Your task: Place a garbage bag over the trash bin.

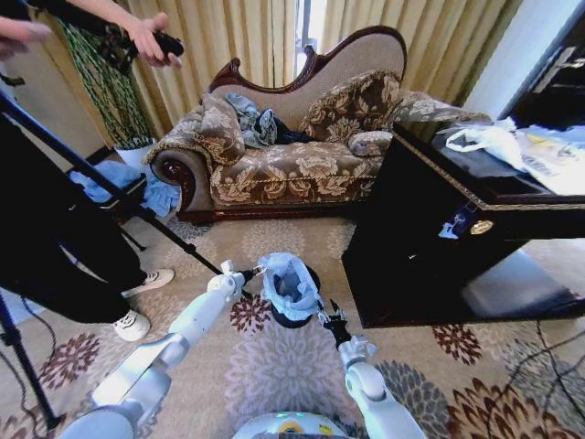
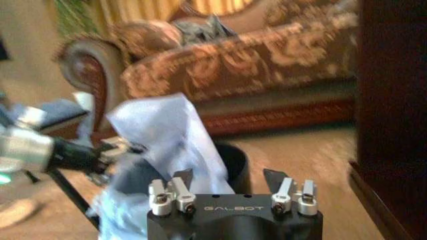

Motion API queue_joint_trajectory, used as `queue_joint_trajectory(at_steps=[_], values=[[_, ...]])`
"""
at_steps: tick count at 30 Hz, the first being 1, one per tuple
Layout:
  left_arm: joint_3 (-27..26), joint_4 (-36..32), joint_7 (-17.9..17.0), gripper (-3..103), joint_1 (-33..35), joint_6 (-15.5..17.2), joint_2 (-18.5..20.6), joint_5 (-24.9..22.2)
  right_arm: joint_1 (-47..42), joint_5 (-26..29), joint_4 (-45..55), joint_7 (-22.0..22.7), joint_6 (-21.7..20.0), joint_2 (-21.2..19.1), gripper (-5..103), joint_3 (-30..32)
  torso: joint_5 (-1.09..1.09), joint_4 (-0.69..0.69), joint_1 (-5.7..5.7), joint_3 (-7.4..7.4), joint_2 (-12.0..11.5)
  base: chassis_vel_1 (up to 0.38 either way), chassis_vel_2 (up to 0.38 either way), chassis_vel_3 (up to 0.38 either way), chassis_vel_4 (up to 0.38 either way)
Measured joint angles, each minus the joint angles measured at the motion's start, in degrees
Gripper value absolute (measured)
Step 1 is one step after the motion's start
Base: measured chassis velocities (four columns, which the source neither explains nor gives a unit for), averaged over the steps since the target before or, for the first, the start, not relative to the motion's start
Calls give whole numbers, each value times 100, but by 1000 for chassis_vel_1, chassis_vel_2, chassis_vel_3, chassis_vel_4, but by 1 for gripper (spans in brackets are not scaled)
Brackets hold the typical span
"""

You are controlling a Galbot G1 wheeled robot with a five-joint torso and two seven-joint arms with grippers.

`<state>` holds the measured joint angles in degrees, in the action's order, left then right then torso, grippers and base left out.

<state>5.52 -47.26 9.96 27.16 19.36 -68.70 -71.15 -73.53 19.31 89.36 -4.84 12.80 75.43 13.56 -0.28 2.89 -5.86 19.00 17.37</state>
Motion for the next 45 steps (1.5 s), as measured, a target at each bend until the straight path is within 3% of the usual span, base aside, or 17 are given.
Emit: queue_joint_trajectory(at_steps=[1, 5, 8, 13, 23, 39, 43, 45], values=[[0, 0, 0, 100, 0, 0, 0, 0, 0, 0, 0, 0, 0, 0, 70, 0, 0, 0, 0, 0, 0, 0, 0, 0, 0], [7, -2, 4, 100, -9, -18, -49, 44, 194, -5, 83, -175, 17, -23, 86, -245, 0, 1, -1, 0, 0, 0, 0, 0, 0], [15, -35, 4, 100, -3, -30, -51, 82, 798, -153, -220, -121, 2, 135, 99, -690, 1, -1, -1, 1, 0, 0, 0, 0, 0], [12, -74, 0, 100, 23, -34, -32, 86, 1392, -207, -547, 119, -154, 259, 100, -1037, 0, -2, -1, 1, 0, 0, 0, 0, 0], [-18, -178, -3, 100, 77, -37, -18, 87, 2222, -409, -1247, 176, -254, 254, 100, -1247, 0, 0, -1, 1, 0, 0, 0, 0, 0], [32, -436, -9, 100, 116, -30, 64, -12, 3335, -1126, -2932, 42, 206, 597, 102, -1021, 0, -1, -1, 1, 0, 0, 0, 0, 0], [77, -502, -9, 100, 116, -27, 106, -44, 3486, -1177, -3208, 41, 324, 656, 100, -912, 0, -1, -1, 1, -1, 0, 0, 0, 0], [89, -523, -9, 100, 114, -26, 116, -53, 3525, -1174, -3287, 12, 344, 661, 93, -884, 0, -1, -1, 1, 0, 0, 0, 0, 0]])
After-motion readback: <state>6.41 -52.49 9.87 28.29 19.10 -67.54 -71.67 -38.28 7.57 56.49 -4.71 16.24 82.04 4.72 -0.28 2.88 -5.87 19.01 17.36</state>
